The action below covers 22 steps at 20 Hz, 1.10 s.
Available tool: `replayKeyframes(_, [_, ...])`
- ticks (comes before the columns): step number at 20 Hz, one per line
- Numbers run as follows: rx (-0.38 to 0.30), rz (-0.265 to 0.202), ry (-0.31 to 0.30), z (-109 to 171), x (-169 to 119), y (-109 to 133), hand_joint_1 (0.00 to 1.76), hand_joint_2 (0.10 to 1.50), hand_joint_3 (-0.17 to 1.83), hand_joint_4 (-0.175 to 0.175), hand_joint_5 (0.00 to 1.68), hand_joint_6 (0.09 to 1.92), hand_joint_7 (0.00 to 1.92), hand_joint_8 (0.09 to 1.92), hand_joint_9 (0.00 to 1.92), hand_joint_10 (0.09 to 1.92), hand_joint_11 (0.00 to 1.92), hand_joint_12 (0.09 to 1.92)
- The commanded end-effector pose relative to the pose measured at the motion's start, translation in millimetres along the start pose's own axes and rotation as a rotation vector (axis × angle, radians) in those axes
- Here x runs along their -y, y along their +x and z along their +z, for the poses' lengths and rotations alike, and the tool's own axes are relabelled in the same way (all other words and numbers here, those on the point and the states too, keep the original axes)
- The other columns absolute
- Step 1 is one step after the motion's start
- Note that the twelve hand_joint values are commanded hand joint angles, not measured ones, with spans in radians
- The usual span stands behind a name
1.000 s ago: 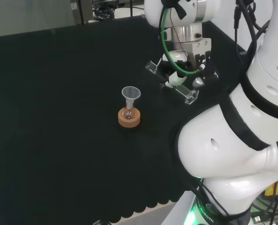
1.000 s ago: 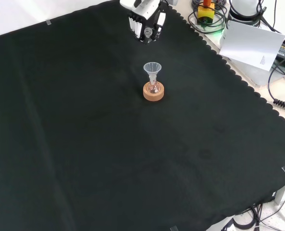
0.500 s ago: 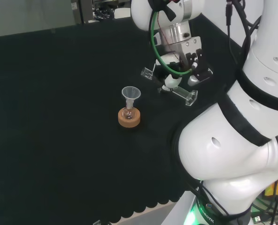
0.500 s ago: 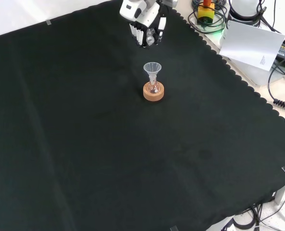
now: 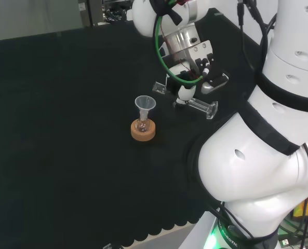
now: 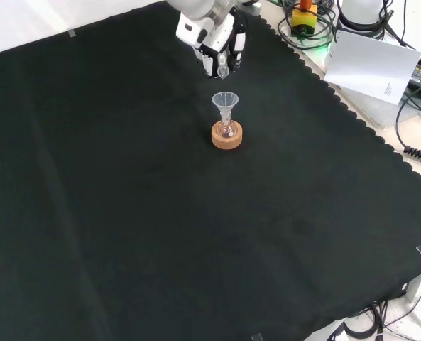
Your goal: Pour the water from the graduated cylinder into the round-bottom flask.
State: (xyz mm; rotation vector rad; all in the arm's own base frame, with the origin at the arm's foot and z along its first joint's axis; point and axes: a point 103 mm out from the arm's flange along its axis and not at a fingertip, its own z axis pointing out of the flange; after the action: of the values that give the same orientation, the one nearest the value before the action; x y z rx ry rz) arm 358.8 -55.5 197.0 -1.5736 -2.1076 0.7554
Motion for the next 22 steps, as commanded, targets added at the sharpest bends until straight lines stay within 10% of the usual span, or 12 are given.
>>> replayKeyframes(1, [0.039,0.001,0.045,0,-2,3,1.26,1.10,0.00,-0.175,1.00,0.97,1.02,0.96,1.37,0.12,1.17,0.83])
replayKeyframes(22, [0.147,0.028,0.169,-10,-7,7,1.26,1.10,0.00,-0.175,1.00,0.97,1.03,0.96,1.37,0.11,1.18,0.82])
